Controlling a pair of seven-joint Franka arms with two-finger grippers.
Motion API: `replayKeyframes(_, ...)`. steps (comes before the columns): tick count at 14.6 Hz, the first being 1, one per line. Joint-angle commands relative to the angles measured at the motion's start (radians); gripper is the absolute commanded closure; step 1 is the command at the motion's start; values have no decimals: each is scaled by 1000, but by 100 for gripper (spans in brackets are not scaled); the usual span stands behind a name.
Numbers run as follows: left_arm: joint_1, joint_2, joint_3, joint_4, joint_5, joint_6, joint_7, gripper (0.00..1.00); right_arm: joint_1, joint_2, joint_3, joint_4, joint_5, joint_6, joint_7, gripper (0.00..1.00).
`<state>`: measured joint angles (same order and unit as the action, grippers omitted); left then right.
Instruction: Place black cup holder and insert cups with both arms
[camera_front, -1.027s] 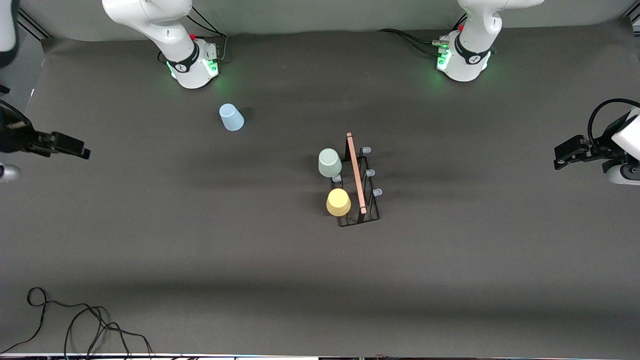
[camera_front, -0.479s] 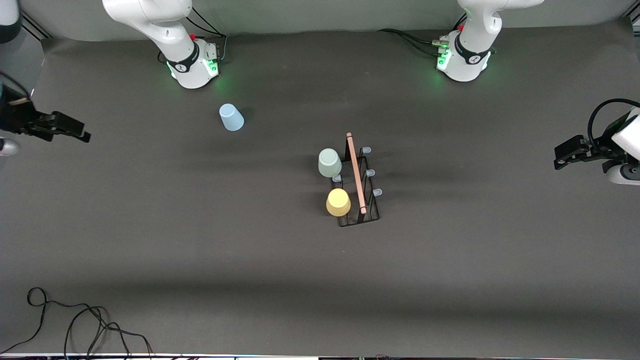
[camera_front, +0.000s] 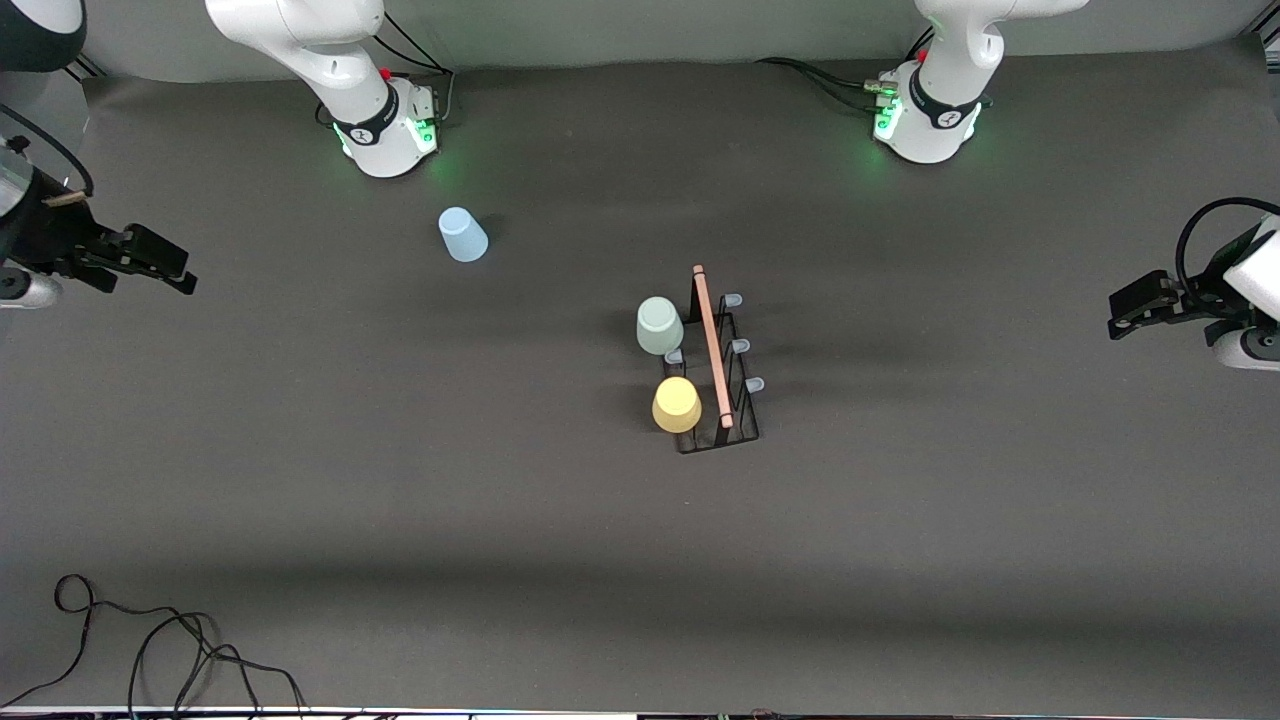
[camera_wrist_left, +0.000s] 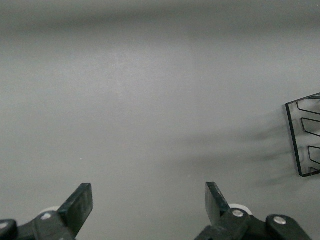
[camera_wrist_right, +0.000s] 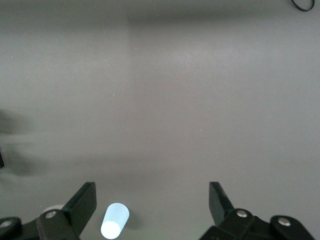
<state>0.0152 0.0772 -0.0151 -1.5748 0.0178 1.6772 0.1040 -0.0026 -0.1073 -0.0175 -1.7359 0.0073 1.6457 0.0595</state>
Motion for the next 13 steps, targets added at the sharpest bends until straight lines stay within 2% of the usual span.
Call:
replayKeyframes(1,-5,-5,6,-1,2,-5,2,0,-8,-14,10,27,-16,-7,8,0)
replayKeyframes(9,-5,-5,6,-2,2,-5,2,0,42,66,-8,139,-61,-102,5,0)
replayKeyframes(13,-1,-4,6,-2,2,-2,2,0,49,67,-13,142,-58,-104,0,0)
